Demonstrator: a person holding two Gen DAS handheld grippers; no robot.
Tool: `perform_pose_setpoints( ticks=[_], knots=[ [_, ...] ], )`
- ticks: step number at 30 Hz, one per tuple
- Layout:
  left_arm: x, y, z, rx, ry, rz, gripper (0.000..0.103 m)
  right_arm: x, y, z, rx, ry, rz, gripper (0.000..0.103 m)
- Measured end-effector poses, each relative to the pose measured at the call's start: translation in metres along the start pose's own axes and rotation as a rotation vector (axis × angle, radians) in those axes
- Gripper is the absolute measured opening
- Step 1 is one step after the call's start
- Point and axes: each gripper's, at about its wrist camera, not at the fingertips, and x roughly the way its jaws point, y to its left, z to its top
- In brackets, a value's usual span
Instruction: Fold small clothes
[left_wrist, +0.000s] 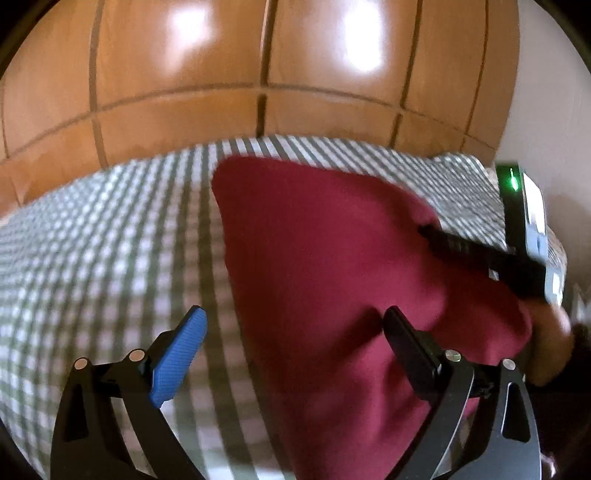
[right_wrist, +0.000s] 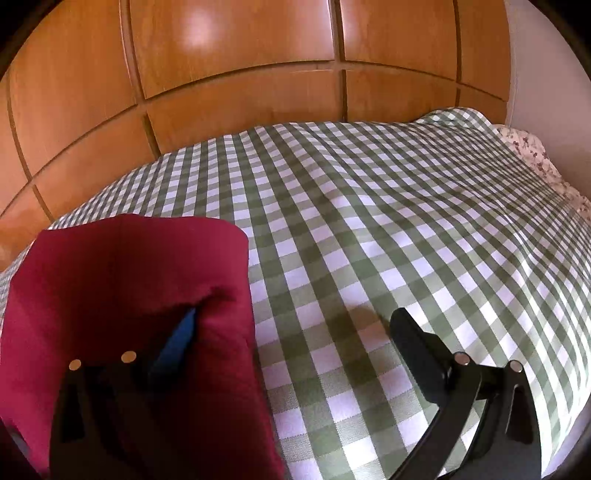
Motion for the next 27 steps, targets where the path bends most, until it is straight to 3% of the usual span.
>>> perform_pose_setpoints(
  ticks=[7, 14, 16, 20, 27],
  knots=[
    [0.038, 0.002, 0.041, 0.022, 0.038, 0.138, 0.095, 0.000, 0.000, 0.000, 0.004, -0.004, 0.006, 0.101],
    [0.083, -0.006, 0.043, 0.139, 0.091, 0.228, 0.097, 0.005, -0.004, 0.000, 0.027, 0.006, 0.037, 0.101],
    [0.090, 0.000, 0.040, 0.126, 0.089, 0.197, 0.099, 0.007, -0.006, 0.000, 0.041, 0.014, 0.053, 0.101],
    [0.089, 0.019, 0.035, 0.003, 0.100, 0.099, 0.099, 0.007, -0.009, 0.001, 0.054, 0.016, 0.075, 0.101],
    [0.069, 0.043, 0.011, -0.218, 0.132, -0.106, 0.099, -0.007, -0.028, -0.005, 0.149, 0.055, 0.209, 0.101]
  ],
)
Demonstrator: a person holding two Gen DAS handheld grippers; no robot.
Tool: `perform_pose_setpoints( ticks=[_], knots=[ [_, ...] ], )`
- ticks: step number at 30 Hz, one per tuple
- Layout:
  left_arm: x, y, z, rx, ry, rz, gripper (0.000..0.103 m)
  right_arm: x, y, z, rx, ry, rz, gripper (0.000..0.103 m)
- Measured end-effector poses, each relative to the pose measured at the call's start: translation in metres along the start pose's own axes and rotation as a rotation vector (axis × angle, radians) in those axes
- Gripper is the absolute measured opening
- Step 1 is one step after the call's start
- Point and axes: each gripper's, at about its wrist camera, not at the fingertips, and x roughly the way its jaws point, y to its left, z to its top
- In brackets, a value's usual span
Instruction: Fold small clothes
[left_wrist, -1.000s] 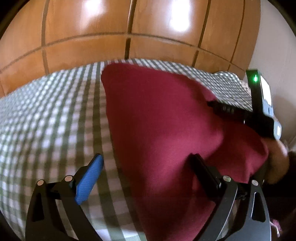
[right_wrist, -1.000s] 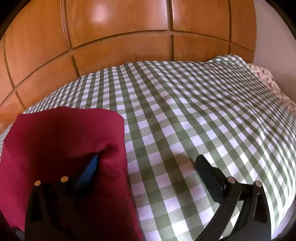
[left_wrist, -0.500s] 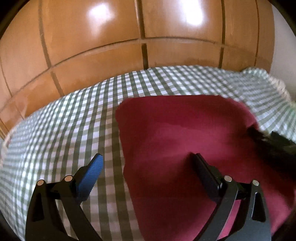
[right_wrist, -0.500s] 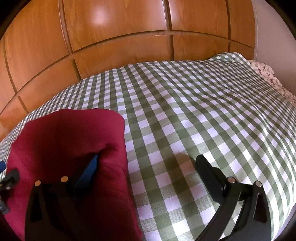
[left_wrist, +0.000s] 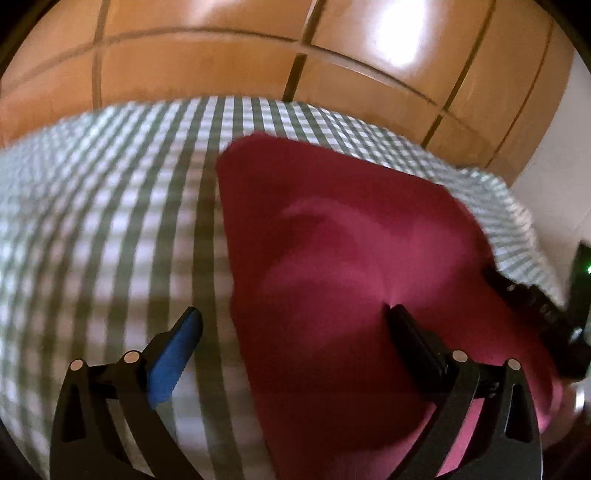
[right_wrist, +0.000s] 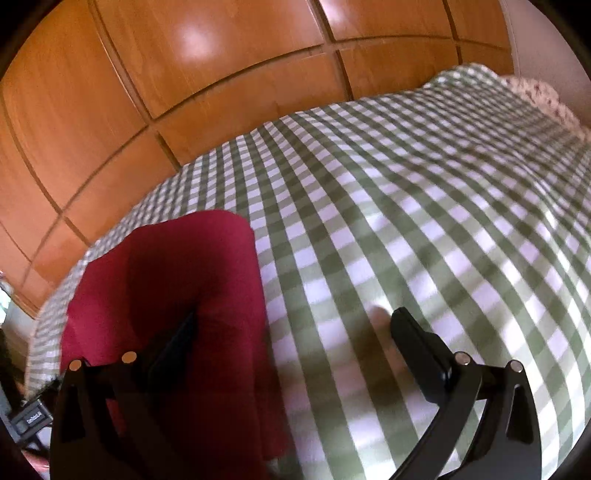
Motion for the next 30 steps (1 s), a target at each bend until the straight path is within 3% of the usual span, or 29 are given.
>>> perform_pose_setpoints(
  ticks=[4, 10, 14, 17, 21, 23, 30],
  knots=[
    [-0.014, 0.011, -0.020, -0.075, 0.011, -0.122, 0.099, -0.015, -0.004, -0.008, 0.000, 0.038, 0.079, 0.101],
    [-0.024, 0.006, -0.035, -0.054, 0.025, -0.209, 0.099, -0.027, -0.017, -0.020, 0.085, 0.141, 0.321, 0.101],
    [-0.025, -0.009, -0.045, 0.017, 0.061, -0.254, 0.093, -0.025, -0.001, -0.027, 0.038, 0.213, 0.427, 0.101],
    [-0.027, -0.019, -0.048, 0.075, 0.051, -0.221, 0.088, -0.014, 0.013, -0.032, 0.003, 0.211, 0.375, 0.100],
    [-0.033, -0.019, -0.048, 0.077, 0.044, -0.205, 0.075, -0.007, 0.032, -0.030, -0.031, 0.190, 0.344, 0.070],
    [-0.041, -0.023, -0.049, 0.092, 0.021, -0.188, 0.066, -0.007, 0.041, -0.029, -0.059, 0.181, 0.343, 0.065],
    [-0.058, -0.034, -0.038, 0.189, -0.066, -0.124, 0.058, -0.019, 0.060, -0.029, -0.128, 0.098, 0.368, 0.047]
  ],
)
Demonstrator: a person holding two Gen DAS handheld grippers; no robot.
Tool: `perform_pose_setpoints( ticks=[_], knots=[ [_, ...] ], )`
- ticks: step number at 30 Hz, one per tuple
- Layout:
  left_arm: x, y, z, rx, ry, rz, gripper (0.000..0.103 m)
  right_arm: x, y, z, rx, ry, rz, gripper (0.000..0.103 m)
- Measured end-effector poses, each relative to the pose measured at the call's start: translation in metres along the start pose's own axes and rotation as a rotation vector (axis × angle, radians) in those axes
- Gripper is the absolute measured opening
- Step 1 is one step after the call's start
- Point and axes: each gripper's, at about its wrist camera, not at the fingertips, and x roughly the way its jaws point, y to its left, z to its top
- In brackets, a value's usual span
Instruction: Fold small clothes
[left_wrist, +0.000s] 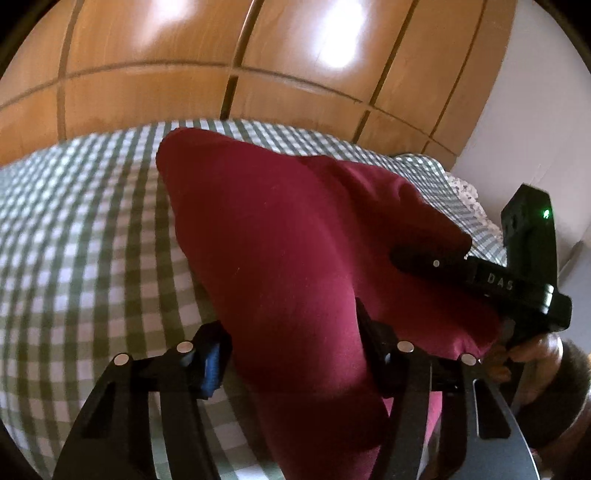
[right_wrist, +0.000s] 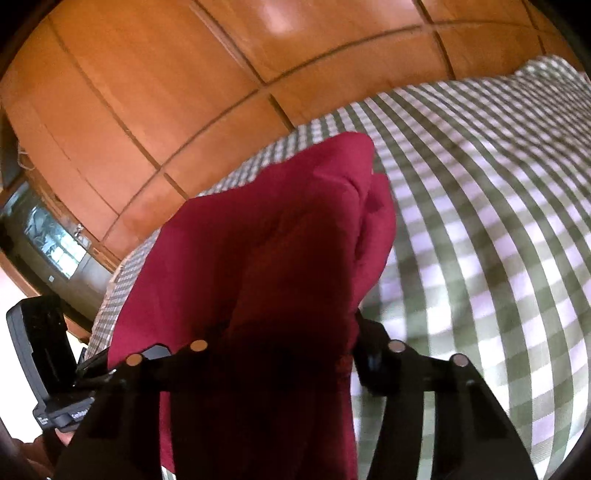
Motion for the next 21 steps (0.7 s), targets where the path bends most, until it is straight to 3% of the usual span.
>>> perform_pose_setpoints(
  ticks=[8, 21],
  knots=[
    [-0.016, 0.018, 0.013, 0.065, -0.083, 0.111, 0.057, 0.015, 0.039, 0.016, -0.086, -0.052, 0.090, 0.045],
    [-0.012, 0.097, 0.068, 0.086, -0.214, 0.321, 0.057, 0.114, 0.100, 0.075, -0.215, -0.087, 0.159, 0.045]
  ],
)
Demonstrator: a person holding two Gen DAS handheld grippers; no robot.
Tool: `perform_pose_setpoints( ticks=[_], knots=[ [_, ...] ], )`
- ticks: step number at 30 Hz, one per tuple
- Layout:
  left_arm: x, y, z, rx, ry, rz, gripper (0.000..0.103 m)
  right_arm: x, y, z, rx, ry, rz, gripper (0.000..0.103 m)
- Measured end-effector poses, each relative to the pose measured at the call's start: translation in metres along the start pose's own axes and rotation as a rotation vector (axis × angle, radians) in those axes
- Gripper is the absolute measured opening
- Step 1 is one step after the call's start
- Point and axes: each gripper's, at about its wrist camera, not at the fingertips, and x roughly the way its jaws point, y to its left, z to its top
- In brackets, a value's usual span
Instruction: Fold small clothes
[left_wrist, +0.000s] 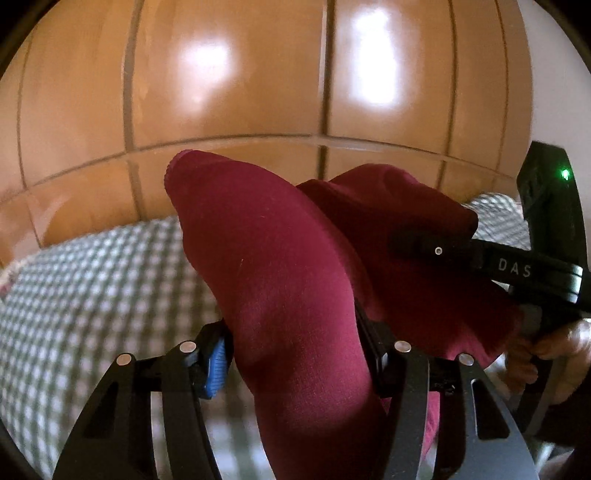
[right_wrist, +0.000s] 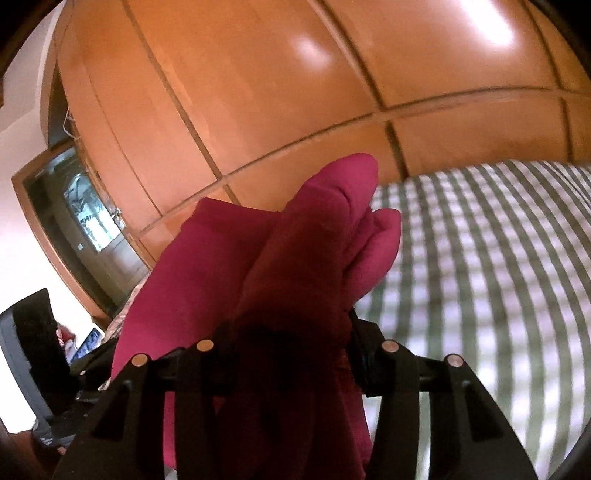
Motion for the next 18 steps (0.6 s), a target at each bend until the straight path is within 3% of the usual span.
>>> perform_pose_setpoints(
  ticks=[5, 8, 10, 11, 14, 18],
  knots=[
    [0.033, 0.027, 0.017, -0.023, -0.021, 0.071, 0.057, 0.047, 0.005, 0.023, -0.069, -0.005, -0.025, 0.045],
    [0.060, 0.039, 0.020, -0.029, 0.004, 0.105, 0.058, 0.076, -0.004, 0.028, -0.055, -0.001, -0.081, 0.047],
    [0.084, 0.049, 0.014, -0.044, 0.069, 0.124, 0.060, 0.095, -0.015, 0.023, -0.040, 0.028, -0.161, 0.051],
    [0.090, 0.052, 0.010, -0.071, 0.097, 0.123, 0.066, 0.104, -0.022, 0.020, -0.024, 0.050, -0.196, 0.059],
    [0.098, 0.074, 0.004, -0.172, 0.129, 0.081, 0.080, 0.111, -0.045, 0.016, 0.078, 0.089, -0.183, 0.073],
    [0.094, 0.080, 0.001, -0.190, 0.118, 0.090, 0.086, 0.108, -0.045, 0.013, 0.070, 0.083, -0.209, 0.080]
  ],
)
